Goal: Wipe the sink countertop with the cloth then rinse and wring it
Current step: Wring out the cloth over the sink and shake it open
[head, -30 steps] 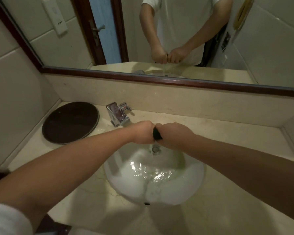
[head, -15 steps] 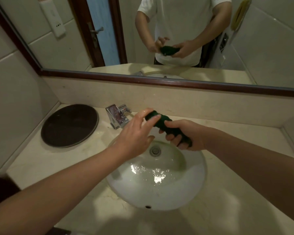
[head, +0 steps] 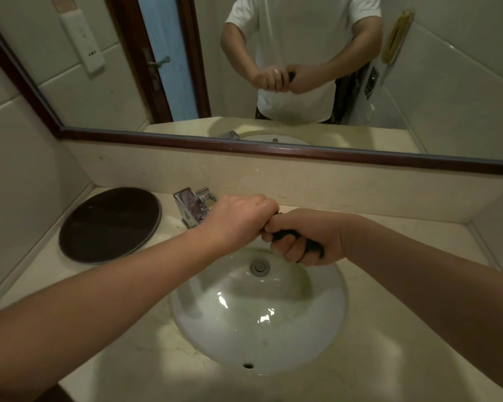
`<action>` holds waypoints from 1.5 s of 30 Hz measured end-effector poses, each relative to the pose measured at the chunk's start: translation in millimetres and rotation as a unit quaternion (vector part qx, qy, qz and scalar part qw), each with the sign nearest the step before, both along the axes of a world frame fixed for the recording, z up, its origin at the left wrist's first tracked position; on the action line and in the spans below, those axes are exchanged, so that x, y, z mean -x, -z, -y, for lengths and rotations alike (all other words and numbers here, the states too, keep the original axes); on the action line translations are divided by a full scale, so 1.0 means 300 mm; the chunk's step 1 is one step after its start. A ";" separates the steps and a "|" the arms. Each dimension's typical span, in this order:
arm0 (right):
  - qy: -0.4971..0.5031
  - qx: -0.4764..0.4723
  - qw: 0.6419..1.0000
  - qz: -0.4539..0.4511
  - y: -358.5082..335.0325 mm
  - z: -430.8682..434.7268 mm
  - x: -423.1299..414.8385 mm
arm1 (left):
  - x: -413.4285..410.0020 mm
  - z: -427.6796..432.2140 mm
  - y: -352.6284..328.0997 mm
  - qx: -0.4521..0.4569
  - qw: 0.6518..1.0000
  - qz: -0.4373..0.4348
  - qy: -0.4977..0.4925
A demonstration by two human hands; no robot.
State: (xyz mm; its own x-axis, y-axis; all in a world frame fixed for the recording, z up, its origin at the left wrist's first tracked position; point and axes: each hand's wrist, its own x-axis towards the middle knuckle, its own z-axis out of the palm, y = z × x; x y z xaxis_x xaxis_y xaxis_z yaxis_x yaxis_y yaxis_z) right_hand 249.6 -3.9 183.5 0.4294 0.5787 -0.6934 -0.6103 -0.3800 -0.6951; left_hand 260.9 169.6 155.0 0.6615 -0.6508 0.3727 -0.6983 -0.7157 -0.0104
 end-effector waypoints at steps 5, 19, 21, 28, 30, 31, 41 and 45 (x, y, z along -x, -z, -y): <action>-0.026 0.201 0.968 0.147 0.030 -0.054 0.020 | 0.022 0.038 -0.033 -0.211 0.970 -0.082 -0.089; -0.155 0.445 0.749 0.467 0.153 -0.130 0.021 | -0.013 0.048 0.080 -0.150 0.922 -0.322 -0.157; -0.175 0.426 0.719 0.521 0.158 -0.122 0.016 | -0.030 0.029 0.112 -0.105 0.912 -0.365 -0.153; -0.216 0.419 0.642 0.605 0.167 -0.096 -0.005 | -0.053 0.029 0.165 -0.003 0.877 -0.449 -0.168; -0.216 0.426 0.623 0.620 0.183 -0.089 -0.013 | -0.053 0.035 0.162 -0.003 0.876 -0.450 -0.173; -0.216 0.432 0.613 0.625 0.191 -0.089 -0.017 | -0.052 0.038 0.159 -0.005 0.874 -0.452 -0.177; -0.207 0.409 0.635 0.622 0.232 -0.087 -0.051 | -0.041 0.018 0.175 0.064 0.847 -0.485 -0.210; -0.257 0.381 0.609 0.647 0.254 -0.080 -0.042 | -0.005 0.014 0.169 0.093 0.790 -0.571 -0.205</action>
State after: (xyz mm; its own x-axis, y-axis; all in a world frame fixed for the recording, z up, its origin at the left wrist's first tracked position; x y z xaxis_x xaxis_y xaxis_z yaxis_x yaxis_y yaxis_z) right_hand 262.3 20.0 107.4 0.7987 0.5899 -0.1188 0.5967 -0.8019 0.0295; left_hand 262.2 165.5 104.2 0.7766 -0.2996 -0.5542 0.1137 -0.7986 0.5911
